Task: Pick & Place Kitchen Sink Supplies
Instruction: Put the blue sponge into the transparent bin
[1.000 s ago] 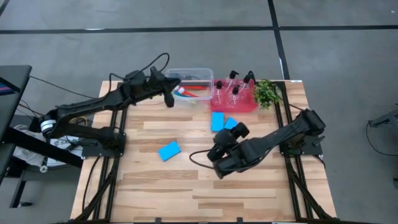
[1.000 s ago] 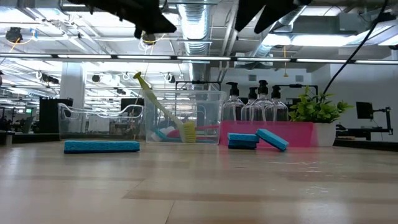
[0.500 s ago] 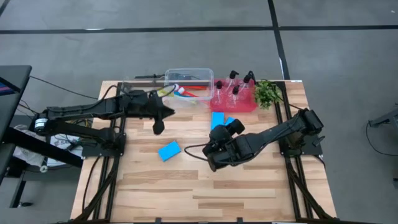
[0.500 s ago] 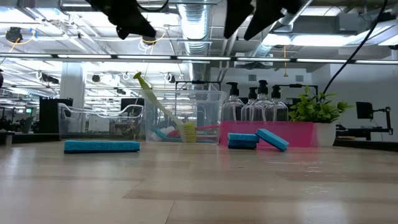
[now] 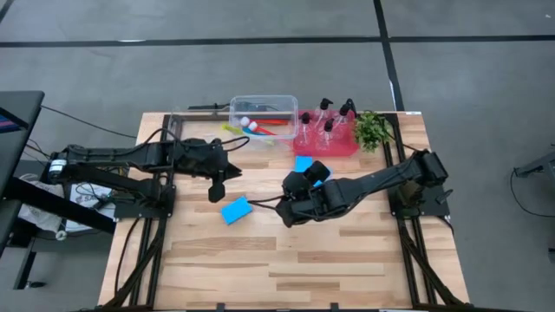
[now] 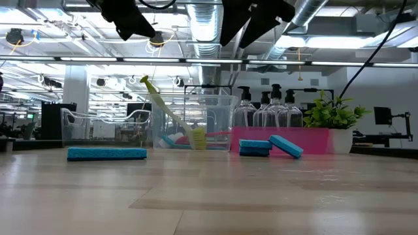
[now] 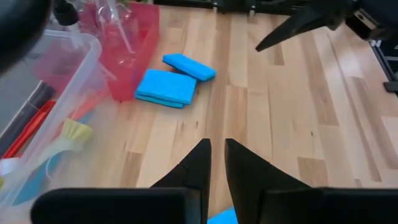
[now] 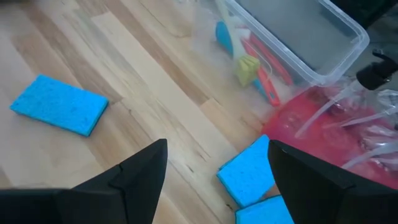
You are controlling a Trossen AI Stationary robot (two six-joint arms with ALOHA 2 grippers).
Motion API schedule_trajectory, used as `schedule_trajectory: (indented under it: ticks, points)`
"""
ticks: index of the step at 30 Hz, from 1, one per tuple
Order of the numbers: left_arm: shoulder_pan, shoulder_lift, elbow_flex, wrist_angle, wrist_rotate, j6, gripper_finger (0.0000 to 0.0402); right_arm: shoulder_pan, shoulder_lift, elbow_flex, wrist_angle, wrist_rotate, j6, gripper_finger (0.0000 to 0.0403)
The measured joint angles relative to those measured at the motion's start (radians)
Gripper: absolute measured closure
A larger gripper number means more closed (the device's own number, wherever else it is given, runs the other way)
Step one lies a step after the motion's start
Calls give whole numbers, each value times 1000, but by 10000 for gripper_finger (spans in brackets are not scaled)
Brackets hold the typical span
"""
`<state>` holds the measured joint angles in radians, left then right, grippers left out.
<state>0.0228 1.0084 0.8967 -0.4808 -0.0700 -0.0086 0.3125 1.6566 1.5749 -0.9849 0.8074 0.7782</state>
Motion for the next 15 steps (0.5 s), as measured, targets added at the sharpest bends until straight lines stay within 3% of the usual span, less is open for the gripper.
schedule_trajectory:
  ticks: [7,15]
  points:
    - [-3,0,0,-1,-1,-4,354,-15,0,0,8,1,42,131]
    - [14,0,0,-2,-1,-4,354,-4,0,0,51,-42,-293,131]
